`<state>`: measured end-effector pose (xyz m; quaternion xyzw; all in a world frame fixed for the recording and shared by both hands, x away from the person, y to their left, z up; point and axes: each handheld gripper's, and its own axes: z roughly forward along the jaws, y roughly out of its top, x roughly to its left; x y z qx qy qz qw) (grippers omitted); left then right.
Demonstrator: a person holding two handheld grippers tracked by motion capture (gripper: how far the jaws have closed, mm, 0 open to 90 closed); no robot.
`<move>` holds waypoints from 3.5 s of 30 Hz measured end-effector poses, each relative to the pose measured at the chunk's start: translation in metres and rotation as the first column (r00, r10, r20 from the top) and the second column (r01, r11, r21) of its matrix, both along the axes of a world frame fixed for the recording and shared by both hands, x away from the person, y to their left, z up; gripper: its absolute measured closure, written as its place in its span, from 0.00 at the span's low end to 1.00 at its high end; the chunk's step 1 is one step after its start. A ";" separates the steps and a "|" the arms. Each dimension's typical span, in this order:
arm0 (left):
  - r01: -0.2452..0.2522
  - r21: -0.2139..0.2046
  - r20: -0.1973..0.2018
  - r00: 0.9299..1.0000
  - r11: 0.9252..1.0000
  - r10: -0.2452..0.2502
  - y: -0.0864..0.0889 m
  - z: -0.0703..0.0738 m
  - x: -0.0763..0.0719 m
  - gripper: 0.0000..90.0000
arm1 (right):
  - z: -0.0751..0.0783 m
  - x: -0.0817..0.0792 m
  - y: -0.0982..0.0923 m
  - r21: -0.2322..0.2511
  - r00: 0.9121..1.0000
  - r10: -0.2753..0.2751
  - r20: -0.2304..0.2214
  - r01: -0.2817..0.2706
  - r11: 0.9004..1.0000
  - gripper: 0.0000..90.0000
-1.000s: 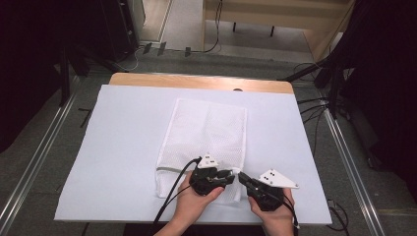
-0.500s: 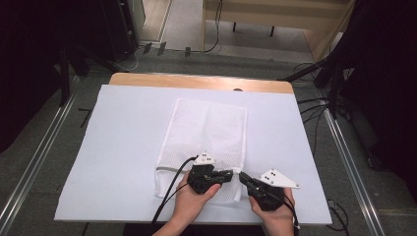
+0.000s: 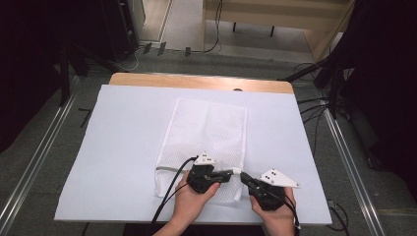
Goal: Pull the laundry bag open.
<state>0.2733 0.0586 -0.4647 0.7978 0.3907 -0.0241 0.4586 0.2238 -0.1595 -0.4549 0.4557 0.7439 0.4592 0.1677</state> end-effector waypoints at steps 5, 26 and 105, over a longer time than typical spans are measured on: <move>-0.010 0.018 0.000 1.000 1.000 0.010 0.005 0.000 0.002 0.98 | 0.002 0.000 -0.004 -0.002 1.000 -0.022 0.001 0.022 1.000 1.00; -0.091 0.106 -0.024 0.995 0.990 0.094 0.072 -0.005 0.002 0.98 | 0.009 -0.001 -0.012 -0.032 0.998 -0.061 0.017 0.062 0.998 1.00; -0.432 -0.050 0.278 0.860 0.900 0.428 0.265 0.021 -0.050 0.00 | 0.001 0.003 -0.142 0.019 0.963 -0.268 0.032 0.267 0.963 0.19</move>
